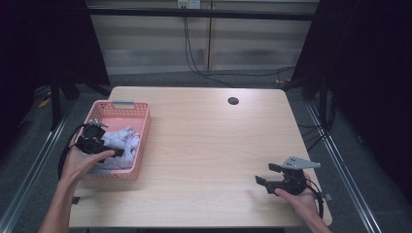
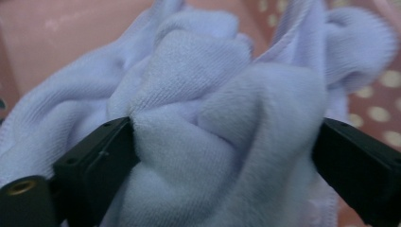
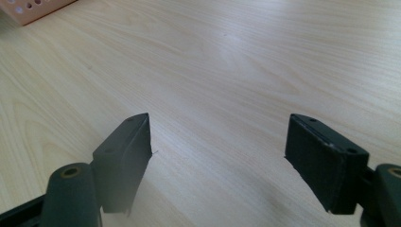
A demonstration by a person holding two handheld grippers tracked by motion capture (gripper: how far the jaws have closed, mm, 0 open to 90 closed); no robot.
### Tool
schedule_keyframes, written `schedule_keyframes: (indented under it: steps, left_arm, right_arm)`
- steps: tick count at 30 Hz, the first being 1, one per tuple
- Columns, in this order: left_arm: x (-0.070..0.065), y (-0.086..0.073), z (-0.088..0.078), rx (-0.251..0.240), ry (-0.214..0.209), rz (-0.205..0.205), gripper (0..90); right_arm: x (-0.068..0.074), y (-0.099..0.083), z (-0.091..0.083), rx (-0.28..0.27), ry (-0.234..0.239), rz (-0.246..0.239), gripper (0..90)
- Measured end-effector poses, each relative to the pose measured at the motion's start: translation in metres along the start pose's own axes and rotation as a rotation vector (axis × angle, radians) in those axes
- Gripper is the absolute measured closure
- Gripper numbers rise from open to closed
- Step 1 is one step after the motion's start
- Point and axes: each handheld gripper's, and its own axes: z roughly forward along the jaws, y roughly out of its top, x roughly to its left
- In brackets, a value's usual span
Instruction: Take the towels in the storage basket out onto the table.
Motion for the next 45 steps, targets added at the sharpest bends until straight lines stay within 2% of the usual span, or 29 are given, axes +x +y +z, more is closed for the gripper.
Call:
schedule_keyframes:
  steps: [1, 2, 3, 4, 5, 6, 11, 13, 16, 19, 21, 23, 27, 31, 32, 33, 36, 39, 40, 41, 42, 45]
  left_arm:
    - [0.003, 0.002, 0.005, 0.043, -0.027, -0.022, 1.3]
    - [0.003, 0.002, 0.005, 0.043, -0.027, -0.022, 0.0]
    - [0.005, 0.006, 0.008, 0.095, -0.026, -0.012, 0.0]
    - [0.004, 0.008, 0.011, 0.122, -0.029, 0.012, 0.0]
    - [0.003, 0.01, 0.014, 0.135, -0.028, 0.023, 0.0]
    - [0.003, 0.011, 0.016, 0.154, -0.038, 0.008, 0.0]
    - [0.004, 0.014, 0.026, 0.223, -0.07, 0.019, 0.0]
    - [0.0, 0.016, 0.031, 0.246, -0.049, 0.043, 0.0]
    - [-0.011, 0.018, 0.038, 0.335, -0.024, 0.133, 0.0]
    - [-0.013, 0.02, 0.044, 0.362, -0.012, 0.133, 0.0]
    - [-0.014, 0.02, 0.044, 0.361, -0.013, 0.126, 3.0]
    - [-0.014, 0.02, 0.042, 0.347, -0.018, 0.106, 11.6]
    - [-0.014, 0.022, 0.038, 0.338, -0.029, 0.106, 26.0]
    - [-0.01, 0.02, 0.035, 0.303, -0.036, 0.081, 40.6]
    - [-0.009, 0.018, 0.034, 0.257, -0.022, 0.07, 40.6]
    - [-0.007, 0.019, 0.033, 0.264, -0.029, 0.068, 45.1]
    - [-0.006, 0.021, 0.031, 0.257, -0.03, 0.067, 48.8]
    - [-0.004, 0.018, 0.025, 0.217, -0.035, 0.052, 50.9]
    - [-0.004, 0.018, 0.025, 0.217, -0.035, 0.052, 51.1]
    - [-0.002, 0.016, 0.021, 0.204, -0.053, 0.052, 51.2]
    - [-0.001, 0.015, 0.019, 0.185, -0.047, 0.044, 51.2]
    - [0.004, 0.012, 0.01, 0.135, -0.072, 0.009, 51.2]
  right_arm:
    - [0.0, 0.0, 0.0, -0.001, 0.0, 0.0, 23.0]
    - [0.001, 0.0, 0.0, -0.001, 0.002, -0.001, 23.0]
    - [0.0, 0.0, 0.0, -0.002, 0.006, -0.006, 22.9]
    - [0.001, 0.0, 0.0, -0.001, 0.006, -0.006, 22.9]
    - [0.001, 0.0, 0.0, 0.001, 0.008, -0.005, 22.9]
    - [0.001, 0.0, 0.0, 0.004, 0.01, -0.005, 22.7]
    - [0.001, 0.0, 0.0, 0.005, 0.013, -0.014, 22.6]
    - [0.002, 0.0, 0.0, 0.01, 0.013, -0.015, 22.7]
    - [0.003, 0.0, 0.001, 0.013, 0.012, -0.021, 22.8]
    - [0.003, 0.0, 0.001, 0.019, 0.014, -0.031, 22.8]
    - [0.003, 0.0, 0.001, 0.022, 0.014, -0.033, 22.9]
    - [0.004, 0.0, 0.001, 0.021, 0.012, -0.037, 22.9]
    - [0.004, -0.001, 0.001, 0.029, 0.017, -0.038, 22.9]
    - [0.004, 0.0, 0.001, 0.027, 0.019, -0.035, 23.0]
    - [0.004, 0.0, 0.001, 0.029, 0.019, -0.034, 23.0]
    - [0.004, 0.0, 0.001, 0.028, 0.017, -0.034, 23.0]
    - [0.003, 0.0, 0.001, 0.028, 0.016, -0.034, 23.0]
    - [0.002, 0.0, 0.001, 0.027, 0.012, -0.028, 23.0]
    - [0.002, 0.0, 0.001, 0.027, 0.012, -0.028, 23.0]
    - [0.002, 0.0, 0.002, 0.03, 0.011, -0.026, 22.9]
    - [0.002, 0.0, 0.002, 0.03, 0.012, -0.025, 22.9]
    - [0.002, 0.0, 0.002, 0.031, 0.01, -0.025, 22.9]
